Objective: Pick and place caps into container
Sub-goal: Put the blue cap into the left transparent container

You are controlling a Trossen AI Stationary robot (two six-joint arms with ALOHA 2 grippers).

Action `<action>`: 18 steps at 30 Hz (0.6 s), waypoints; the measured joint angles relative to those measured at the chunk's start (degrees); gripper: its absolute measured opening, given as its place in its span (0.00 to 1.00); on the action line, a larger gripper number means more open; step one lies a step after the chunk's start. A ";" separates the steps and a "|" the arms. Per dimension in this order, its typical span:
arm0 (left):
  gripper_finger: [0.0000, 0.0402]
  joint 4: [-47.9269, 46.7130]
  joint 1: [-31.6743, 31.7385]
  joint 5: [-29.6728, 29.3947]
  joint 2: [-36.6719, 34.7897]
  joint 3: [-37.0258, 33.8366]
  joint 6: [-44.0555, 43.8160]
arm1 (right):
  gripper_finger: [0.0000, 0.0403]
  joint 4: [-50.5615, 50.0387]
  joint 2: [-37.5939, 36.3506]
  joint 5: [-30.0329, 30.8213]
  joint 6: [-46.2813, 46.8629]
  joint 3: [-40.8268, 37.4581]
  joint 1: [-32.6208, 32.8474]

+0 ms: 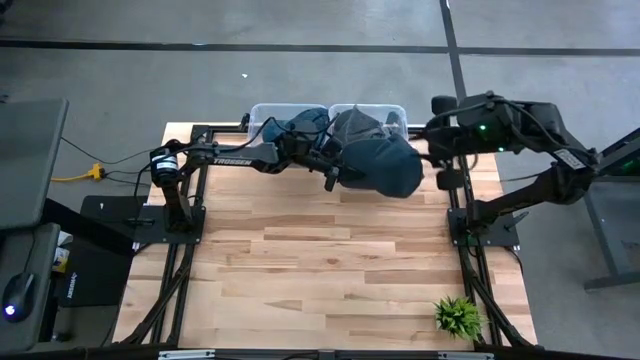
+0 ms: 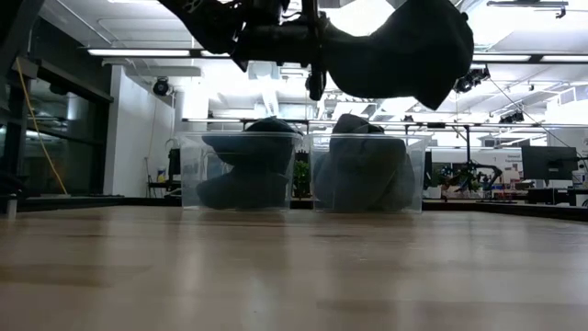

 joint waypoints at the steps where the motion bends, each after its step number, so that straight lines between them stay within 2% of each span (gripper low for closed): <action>1: 0.01 0.00 0.00 -0.06 0.00 0.00 0.02 | 0.37 -0.37 -0.05 -1.17 0.27 0.03 0.71; 5: 0.01 0.00 0.00 -0.38 0.00 0.00 -0.05 | 0.41 -1.47 0.99 -0.31 2.05 -0.24 4.04; 14: 0.01 0.02 0.00 -1.10 0.00 0.00 -2.04 | 0.57 -2.33 6.41 9.73 3.54 -3.14 7.35; 18: 0.01 0.02 0.00 -3.46 0.00 0.00 -3.83 | 0.62 -4.05 9.61 9.83 5.63 -3.86 8.18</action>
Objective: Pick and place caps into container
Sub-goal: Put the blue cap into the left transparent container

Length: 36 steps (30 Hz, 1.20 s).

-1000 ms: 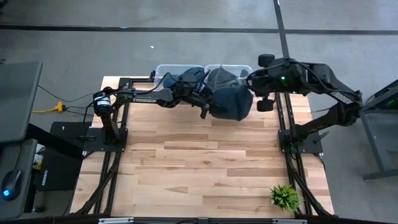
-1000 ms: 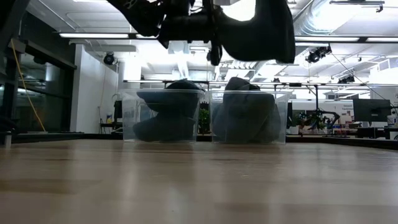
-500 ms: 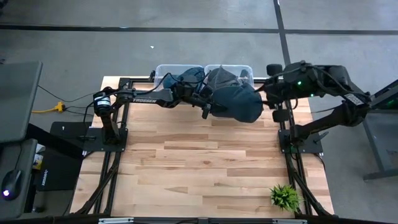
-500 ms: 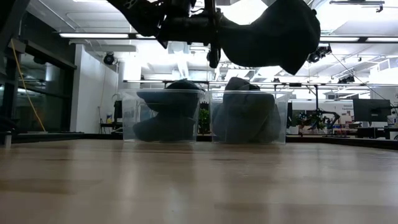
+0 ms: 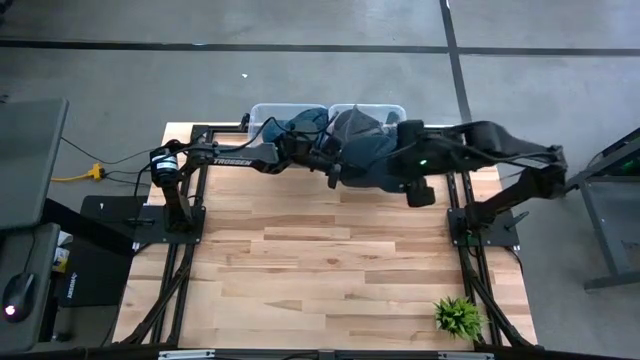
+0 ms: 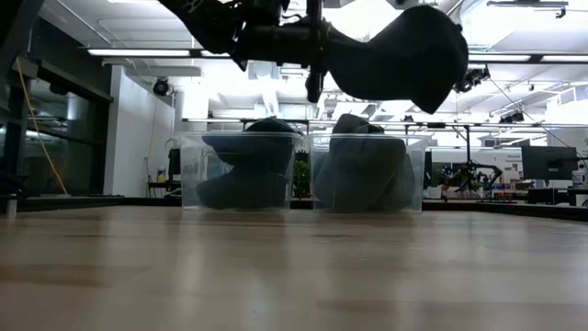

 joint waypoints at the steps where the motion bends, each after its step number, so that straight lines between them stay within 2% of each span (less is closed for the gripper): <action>1: 0.01 0.00 0.06 -0.91 0.00 0.00 -0.65 | 0.62 -0.98 0.82 0.36 0.54 0.00 0.54; 10: 0.01 0.28 1.24 -2.41 0.00 0.00 -3.86 | 0.63 -9.38 6.46 13.68 5.72 0.00 5.90; 15: 0.01 0.28 1.13 -2.03 0.00 0.00 -3.86 | 0.63 -8.88 7.61 21.56 4.22 0.01 6.73; 25: 0.01 1.40 1.14 -0.08 0.00 0.00 -4.08 | 0.63 -9.64 10.91 22.71 3.40 0.00 6.03; 36: 0.01 2.98 1.11 2.94 0.00 0.00 -4.04 | 0.63 -9.53 12.80 22.60 3.44 0.02 2.00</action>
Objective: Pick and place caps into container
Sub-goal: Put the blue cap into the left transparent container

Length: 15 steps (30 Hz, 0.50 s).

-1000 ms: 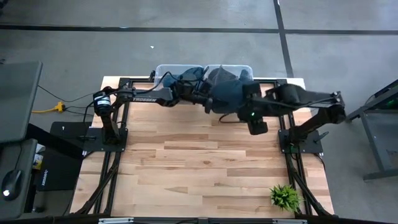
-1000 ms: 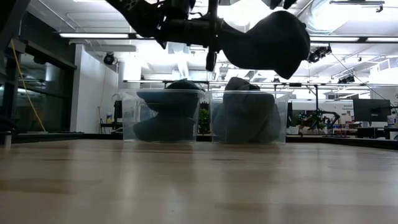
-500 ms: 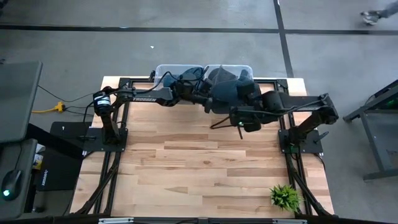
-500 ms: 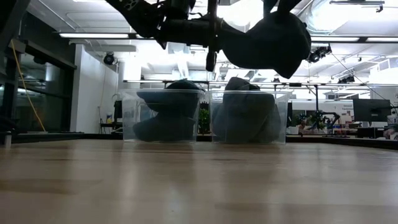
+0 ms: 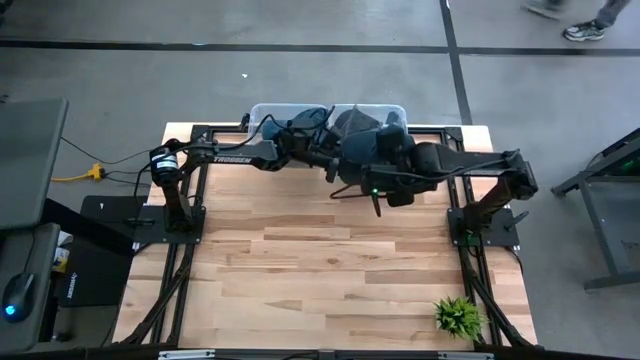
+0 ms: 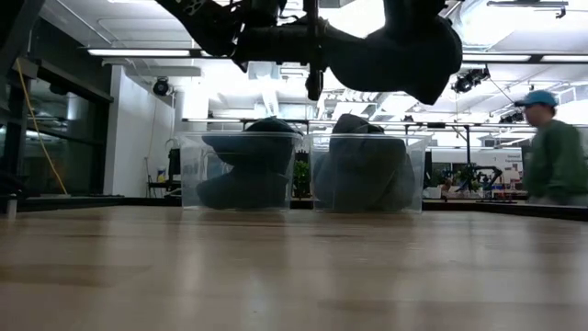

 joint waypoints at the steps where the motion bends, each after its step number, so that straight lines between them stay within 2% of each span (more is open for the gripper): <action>1: 0.01 0.02 0.00 0.00 0.00 0.00 0.00 | 0.63 -0.02 0.00 -0.26 0.12 0.00 -0.24; 8: 0.01 0.02 -0.02 0.81 0.00 0.00 0.17 | 0.54 -0.09 0.00 -2.05 0.16 0.00 -0.44; 15: 0.01 0.10 -0.04 0.92 0.00 0.00 0.17 | 0.32 -0.11 0.00 -3.20 -0.07 0.00 -0.48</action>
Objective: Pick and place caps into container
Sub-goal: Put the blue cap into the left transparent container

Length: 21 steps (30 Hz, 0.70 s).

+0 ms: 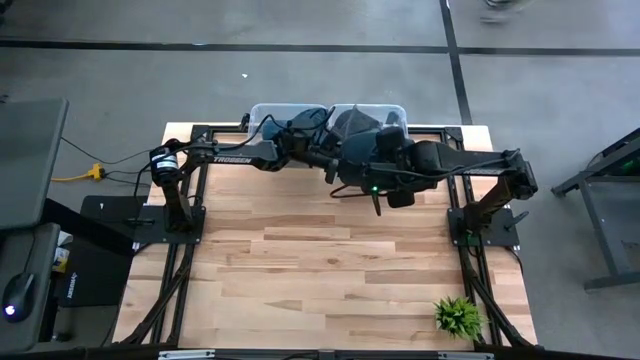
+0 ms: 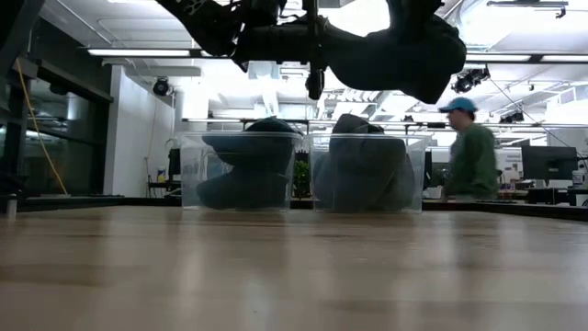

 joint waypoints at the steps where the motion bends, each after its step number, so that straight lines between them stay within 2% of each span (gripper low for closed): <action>1: 0.01 0.00 0.00 0.02 0.00 0.00 0.00 | 0.28 0.00 0.00 -0.26 -0.06 0.00 0.00; 6: 0.01 0.13 0.00 0.28 0.00 0.00 0.13 | 0.07 0.00 0.00 -0.85 -1.30 0.00 0.00; 8: 0.01 0.13 0.00 0.35 0.00 0.01 0.17 | 0.02 0.02 0.00 -1.32 -1.85 0.00 0.00; 15: 0.01 0.08 0.00 1.09 0.00 0.00 0.22 | 0.01 0.03 0.00 -3.14 -2.13 0.00 0.01; 21: 0.06 0.11 0.00 1.48 0.00 0.00 0.22 | 0.00 -0.04 0.00 -3.95 -2.09 0.00 0.13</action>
